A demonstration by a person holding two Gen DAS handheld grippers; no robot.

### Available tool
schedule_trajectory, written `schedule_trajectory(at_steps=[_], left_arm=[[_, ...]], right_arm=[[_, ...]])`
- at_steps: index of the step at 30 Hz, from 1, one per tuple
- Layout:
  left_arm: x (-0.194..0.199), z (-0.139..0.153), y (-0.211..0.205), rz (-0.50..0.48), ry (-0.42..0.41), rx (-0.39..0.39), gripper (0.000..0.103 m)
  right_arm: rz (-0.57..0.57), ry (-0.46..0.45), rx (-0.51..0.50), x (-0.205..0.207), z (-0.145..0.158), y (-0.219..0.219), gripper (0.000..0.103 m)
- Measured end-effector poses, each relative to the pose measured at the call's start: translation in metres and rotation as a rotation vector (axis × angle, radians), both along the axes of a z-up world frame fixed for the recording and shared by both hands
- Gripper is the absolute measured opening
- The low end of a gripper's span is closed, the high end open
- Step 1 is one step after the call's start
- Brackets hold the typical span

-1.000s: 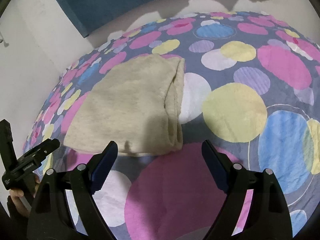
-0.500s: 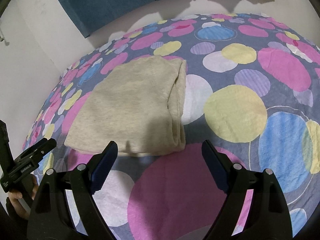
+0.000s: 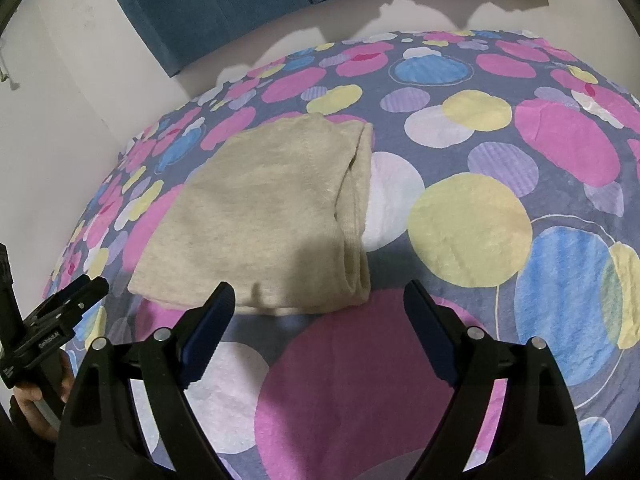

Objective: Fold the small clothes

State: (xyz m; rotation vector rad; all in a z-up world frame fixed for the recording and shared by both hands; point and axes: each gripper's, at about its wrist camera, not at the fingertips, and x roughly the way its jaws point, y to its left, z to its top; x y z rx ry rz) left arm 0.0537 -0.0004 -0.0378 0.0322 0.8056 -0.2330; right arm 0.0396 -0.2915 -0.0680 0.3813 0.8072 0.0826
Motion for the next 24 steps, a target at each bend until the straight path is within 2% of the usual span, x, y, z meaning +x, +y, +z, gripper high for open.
schedule_trajectory(at_steps=[24], left_arm=[[0.0018,0.0047,0.0024,0.005,-0.014,0.016,0.086]], right_arm=[[0.003,0.004,-0.002,0.0005,-0.005,-0.0039,0.086]])
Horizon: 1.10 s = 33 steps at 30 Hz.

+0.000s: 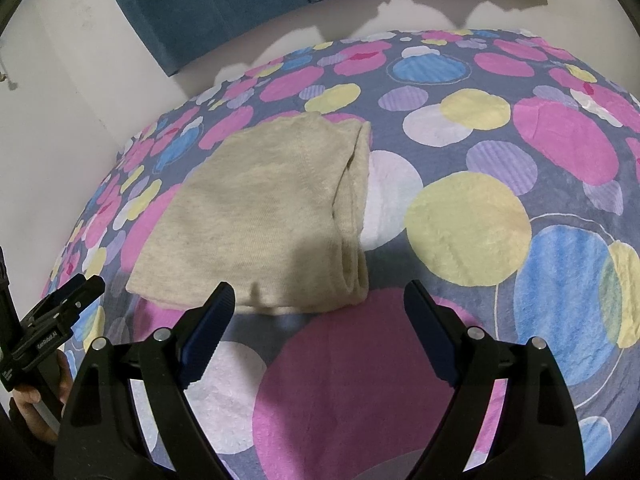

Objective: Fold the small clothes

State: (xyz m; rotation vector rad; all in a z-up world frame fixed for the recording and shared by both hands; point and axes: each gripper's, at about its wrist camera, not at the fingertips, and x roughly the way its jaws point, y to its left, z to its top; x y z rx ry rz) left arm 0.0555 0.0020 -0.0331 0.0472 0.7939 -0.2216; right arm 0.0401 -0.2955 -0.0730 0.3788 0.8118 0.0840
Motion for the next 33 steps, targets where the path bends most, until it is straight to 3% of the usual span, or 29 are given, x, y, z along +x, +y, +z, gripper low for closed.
schedule_trajectory(at_steps=[33], left_arm=[[-0.0008,0.0032,0.0056,0.003,-0.004,0.003,0.086]], right_arm=[[-0.005,0.002,-0.001,-0.0032,0.001,0.0058,0.086]])
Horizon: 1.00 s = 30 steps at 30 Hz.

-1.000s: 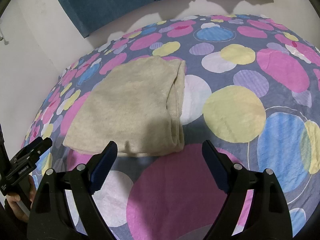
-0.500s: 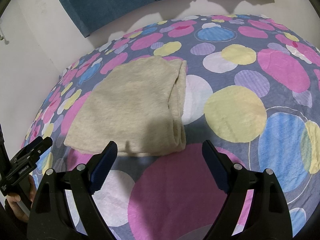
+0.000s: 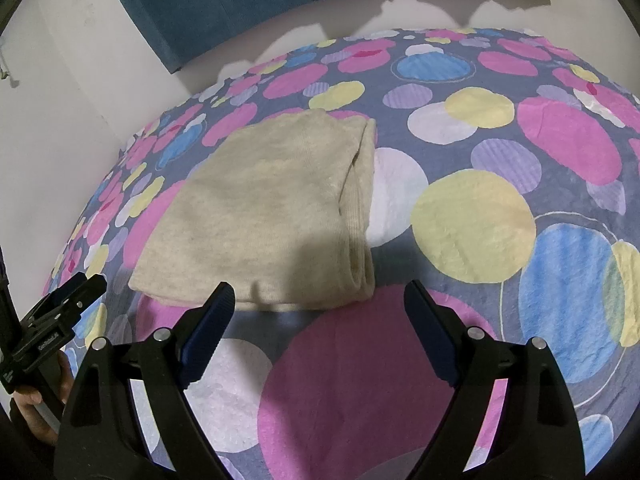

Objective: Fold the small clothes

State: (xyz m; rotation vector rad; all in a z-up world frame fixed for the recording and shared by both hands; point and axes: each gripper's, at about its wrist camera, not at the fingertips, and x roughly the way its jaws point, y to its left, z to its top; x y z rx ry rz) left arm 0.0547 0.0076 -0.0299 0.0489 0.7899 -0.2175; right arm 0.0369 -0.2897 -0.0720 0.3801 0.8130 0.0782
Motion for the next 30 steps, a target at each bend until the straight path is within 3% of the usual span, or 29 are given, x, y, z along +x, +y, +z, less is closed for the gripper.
schedule_trajectory(at_steps=[8,14,17,21,26,30], left_arm=[[-0.002,0.0,-0.002,0.016,-0.004,0.016,0.086],[0.004,-0.003,-0.013,0.048,0.034,0.135,0.086],[0.003,-0.004,-0.017,0.076,-0.017,0.188,0.086],[-0.005,-0.003,-0.02,0.068,-0.073,0.173,0.086],[-0.011,0.003,-0.013,0.015,-0.1,0.032,0.086],[-0.002,0.008,-0.001,0.009,-0.111,0.021,0.086]], right_arm=[[0.006,0.002,-0.003,-0.002,0.0,0.002,0.086],[0.015,0.01,-0.005,-0.003,-0.002,0.005,0.086],[0.024,0.013,-0.006,0.0,-0.002,0.005,0.086],[0.033,0.019,-0.004,0.002,-0.004,0.004,0.086],[0.047,0.031,-0.001,0.004,-0.009,0.006,0.086],[0.05,0.022,0.015,0.004,-0.005,0.001,0.086]])
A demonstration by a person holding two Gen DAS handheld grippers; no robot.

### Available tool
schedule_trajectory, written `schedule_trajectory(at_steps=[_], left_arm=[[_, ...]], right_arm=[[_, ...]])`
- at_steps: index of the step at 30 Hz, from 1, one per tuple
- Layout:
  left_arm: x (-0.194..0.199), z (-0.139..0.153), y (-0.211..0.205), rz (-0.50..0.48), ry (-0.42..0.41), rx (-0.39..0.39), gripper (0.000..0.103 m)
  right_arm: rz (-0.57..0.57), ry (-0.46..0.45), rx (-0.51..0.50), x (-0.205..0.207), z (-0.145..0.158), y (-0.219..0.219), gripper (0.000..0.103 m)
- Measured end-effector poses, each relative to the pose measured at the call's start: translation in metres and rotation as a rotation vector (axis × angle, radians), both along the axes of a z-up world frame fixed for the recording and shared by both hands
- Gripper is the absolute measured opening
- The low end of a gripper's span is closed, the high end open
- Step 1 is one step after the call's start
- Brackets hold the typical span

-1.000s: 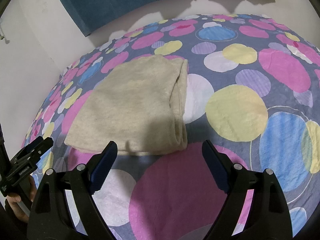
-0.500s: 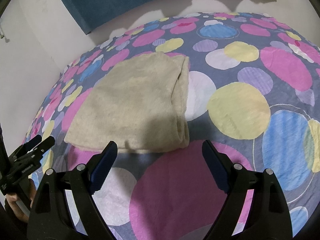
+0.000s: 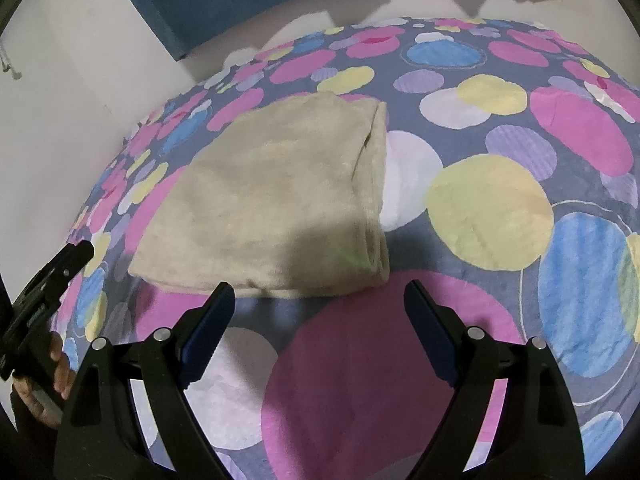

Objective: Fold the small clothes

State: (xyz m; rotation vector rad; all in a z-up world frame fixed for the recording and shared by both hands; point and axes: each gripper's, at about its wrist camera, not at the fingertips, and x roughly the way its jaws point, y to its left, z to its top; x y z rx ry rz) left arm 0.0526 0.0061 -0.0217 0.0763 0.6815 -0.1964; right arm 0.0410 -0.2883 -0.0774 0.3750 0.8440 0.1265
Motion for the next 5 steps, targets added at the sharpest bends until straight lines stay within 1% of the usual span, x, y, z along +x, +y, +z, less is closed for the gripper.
schedule_trajectory(at_steps=[1,3,4,5], left_arm=[[0.007,-0.001,0.008,-0.003,0.018,0.001,0.086],[0.016,-0.004,0.024,0.061,0.034,-0.001,0.086],[0.025,-0.007,0.038,0.111,0.049,-0.005,0.086],[0.032,-0.01,0.049,0.142,0.061,-0.012,0.086]], right_arm=[[-0.004,-0.003,0.005,0.0,0.002,-0.004,0.086],[-0.022,-0.011,0.0,0.0,0.004,-0.015,0.086],[-0.037,-0.014,-0.004,0.0,0.004,-0.022,0.086],[-0.06,-0.012,-0.005,0.001,0.004,-0.034,0.086]])
